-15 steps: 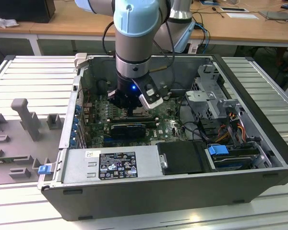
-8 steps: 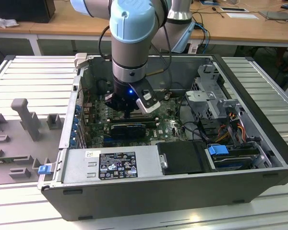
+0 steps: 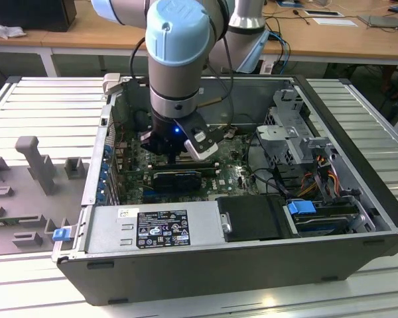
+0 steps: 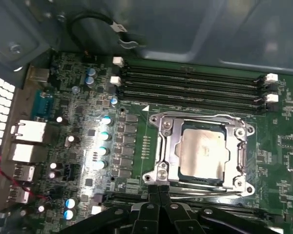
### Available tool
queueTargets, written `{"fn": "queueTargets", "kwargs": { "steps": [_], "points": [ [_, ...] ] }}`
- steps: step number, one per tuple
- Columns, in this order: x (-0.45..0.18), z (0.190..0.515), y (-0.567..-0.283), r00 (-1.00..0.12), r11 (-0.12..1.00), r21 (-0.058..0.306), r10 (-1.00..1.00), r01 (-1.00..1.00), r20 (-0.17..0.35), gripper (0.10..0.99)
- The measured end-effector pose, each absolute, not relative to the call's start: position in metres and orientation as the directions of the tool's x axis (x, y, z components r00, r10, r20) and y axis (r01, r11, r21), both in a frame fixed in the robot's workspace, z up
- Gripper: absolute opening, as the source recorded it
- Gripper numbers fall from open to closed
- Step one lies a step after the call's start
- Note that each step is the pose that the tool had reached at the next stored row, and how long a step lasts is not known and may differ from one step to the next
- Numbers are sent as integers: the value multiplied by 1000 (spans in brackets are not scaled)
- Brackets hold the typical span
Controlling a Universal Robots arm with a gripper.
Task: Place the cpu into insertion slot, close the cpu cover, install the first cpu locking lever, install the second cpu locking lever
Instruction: 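Install the second cpu locking lever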
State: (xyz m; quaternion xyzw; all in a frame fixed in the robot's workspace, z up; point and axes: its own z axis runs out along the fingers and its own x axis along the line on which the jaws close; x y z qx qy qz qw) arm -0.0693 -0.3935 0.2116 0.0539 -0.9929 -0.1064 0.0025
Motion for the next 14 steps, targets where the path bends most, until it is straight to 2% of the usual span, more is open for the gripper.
{"fn": "queueTargets", "kwargs": {
  "steps": [5,14],
  "points": [
    [-71,208,-397,-994,963,248,-109,-108,-11,106],
    [-73,200,-400,-994,952,284,-111,-111,-16,106]
  ]
}}
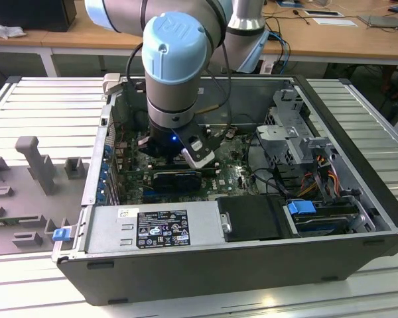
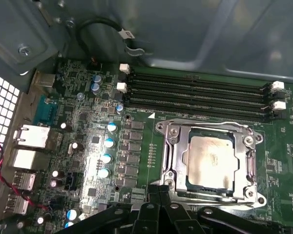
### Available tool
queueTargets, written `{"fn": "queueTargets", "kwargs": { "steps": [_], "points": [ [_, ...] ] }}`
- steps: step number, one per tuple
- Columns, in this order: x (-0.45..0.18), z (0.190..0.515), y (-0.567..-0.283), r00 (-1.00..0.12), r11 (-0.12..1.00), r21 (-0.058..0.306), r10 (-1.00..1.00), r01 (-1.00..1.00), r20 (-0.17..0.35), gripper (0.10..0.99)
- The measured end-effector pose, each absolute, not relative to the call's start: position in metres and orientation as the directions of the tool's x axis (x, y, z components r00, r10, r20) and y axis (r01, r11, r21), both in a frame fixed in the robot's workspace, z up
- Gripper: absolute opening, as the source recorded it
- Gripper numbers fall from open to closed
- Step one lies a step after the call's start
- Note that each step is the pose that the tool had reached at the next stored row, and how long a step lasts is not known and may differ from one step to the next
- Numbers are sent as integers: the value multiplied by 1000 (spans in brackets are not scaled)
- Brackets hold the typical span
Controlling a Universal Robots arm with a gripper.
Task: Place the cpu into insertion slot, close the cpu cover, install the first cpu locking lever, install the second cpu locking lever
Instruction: 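Install the second cpu locking lever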
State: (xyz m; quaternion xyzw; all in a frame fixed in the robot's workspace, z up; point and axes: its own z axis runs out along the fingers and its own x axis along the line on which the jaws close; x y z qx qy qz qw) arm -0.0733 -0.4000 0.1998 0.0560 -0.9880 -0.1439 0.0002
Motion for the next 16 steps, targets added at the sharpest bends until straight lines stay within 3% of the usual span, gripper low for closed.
{"fn": "queueTargets", "kwargs": {
  "steps": [7,16],
  "points": [
    [-75,195,-400,-994,946,304,-111,-112,-18,106],
    [-75,225,-400,-994,946,304,-111,-112,-18,106]
  ]
}}
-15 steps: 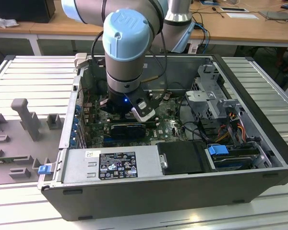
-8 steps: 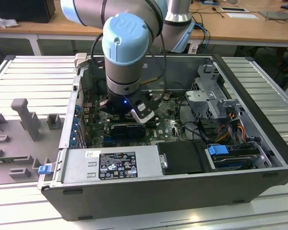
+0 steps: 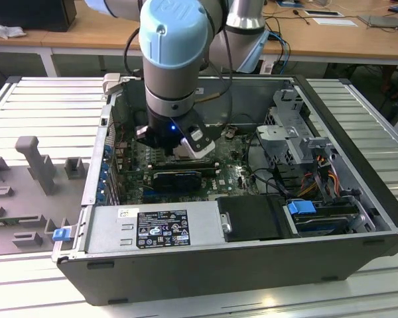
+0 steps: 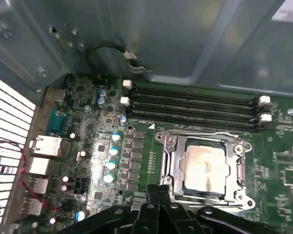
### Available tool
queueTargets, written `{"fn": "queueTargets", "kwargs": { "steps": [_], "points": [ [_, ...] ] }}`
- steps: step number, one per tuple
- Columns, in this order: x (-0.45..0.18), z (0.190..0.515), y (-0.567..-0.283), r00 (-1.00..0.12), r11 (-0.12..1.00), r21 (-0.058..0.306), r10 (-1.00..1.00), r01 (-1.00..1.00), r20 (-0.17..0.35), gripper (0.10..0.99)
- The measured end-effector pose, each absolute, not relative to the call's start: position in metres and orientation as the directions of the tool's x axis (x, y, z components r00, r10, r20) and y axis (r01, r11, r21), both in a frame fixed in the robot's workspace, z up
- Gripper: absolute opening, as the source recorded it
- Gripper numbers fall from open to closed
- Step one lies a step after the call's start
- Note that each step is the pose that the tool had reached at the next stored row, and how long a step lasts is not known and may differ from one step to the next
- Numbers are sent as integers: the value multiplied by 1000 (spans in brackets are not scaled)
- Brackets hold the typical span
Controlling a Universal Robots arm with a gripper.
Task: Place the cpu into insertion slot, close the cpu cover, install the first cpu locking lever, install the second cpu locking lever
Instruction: 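Install the second cpu locking lever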
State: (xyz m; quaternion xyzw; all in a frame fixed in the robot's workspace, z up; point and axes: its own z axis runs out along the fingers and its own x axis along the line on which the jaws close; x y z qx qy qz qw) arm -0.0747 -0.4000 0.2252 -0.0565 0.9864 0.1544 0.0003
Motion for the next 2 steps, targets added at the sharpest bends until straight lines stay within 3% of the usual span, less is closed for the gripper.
{"fn": "queueTargets", "kwargs": {
  "steps": [2],
  "points": [
    [-75,229,-400,-994,946,305,-111,-112,-18,106]
  ]
}}
